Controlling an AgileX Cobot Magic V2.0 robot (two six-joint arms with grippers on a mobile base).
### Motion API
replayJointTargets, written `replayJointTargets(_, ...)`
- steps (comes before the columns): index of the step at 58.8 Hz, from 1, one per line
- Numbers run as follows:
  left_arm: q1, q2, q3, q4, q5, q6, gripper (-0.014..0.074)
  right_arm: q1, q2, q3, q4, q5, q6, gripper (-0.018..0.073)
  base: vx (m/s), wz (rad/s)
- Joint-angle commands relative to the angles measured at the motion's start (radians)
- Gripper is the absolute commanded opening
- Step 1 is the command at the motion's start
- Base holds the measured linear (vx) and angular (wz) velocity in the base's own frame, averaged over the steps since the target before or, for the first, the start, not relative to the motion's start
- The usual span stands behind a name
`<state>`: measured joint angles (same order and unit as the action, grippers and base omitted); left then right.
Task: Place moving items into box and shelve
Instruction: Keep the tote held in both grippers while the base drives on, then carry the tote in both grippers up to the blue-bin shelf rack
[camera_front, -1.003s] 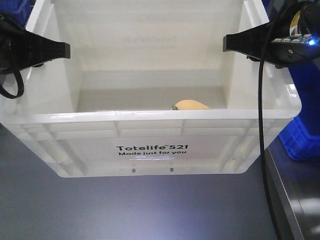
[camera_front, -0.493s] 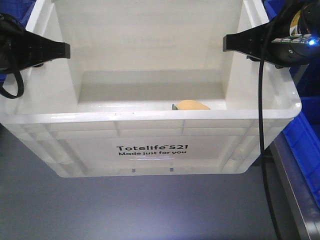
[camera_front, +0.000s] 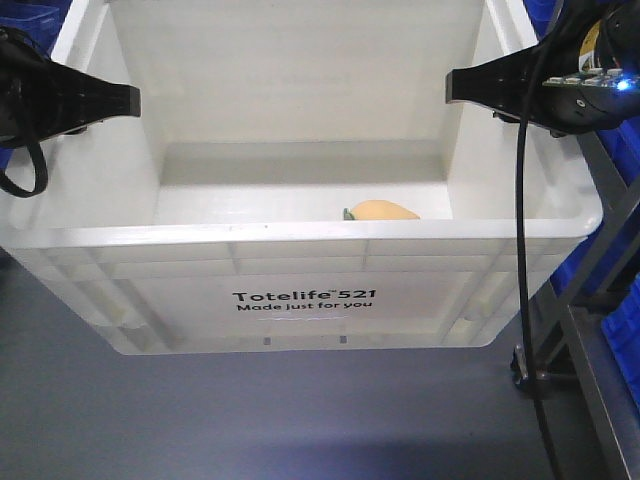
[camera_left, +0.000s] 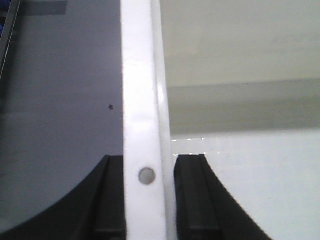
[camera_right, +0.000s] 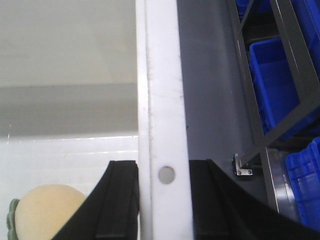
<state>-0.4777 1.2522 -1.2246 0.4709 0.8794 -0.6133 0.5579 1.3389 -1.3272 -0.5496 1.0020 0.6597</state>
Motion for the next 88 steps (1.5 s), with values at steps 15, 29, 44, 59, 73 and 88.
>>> replayJointTargets(15,-0.006,-0.045,-0.043,0.076,-0.103,-0.001,0.004,0.002,-0.037,-0.041,-0.102,-0.086,0.004,0.0039,0.41,-0.04)
replayJointTargets(29,-0.006,-0.045,-0.043,0.076,-0.103,-0.001,0.004,0.002,-0.037,-0.041,-0.102,-0.086,0.004,0.0039,0.4,-0.06)
replayJointTargets(44,-0.006,-0.045,-0.043,0.076,-0.103,-0.001,0.004,0.002,-0.037,-0.041,-0.102,-0.086,0.004,0.0039,0.39,-0.05)
replayJointTargets(59,-0.006,-0.045,-0.043,0.076,-0.103,-0.001,0.004,0.002,-0.037,-0.041,-0.102,-0.086,0.004,0.0039,0.38,-0.02)
replayJointTargets(73,-0.006,-0.045,-0.043,0.076,-0.103,-0.001,0.004,0.002,-0.037,-0.041,-0.102,-0.086,0.004,0.0039,0.38,-0.01)
replayJointTargets(88,-0.006,-0.045,-0.043,0.076,-0.103,-0.001,0.004,0.002,-0.037,-0.041,-0.102,-0.086,0.004,0.0039,0.37,-0.01)
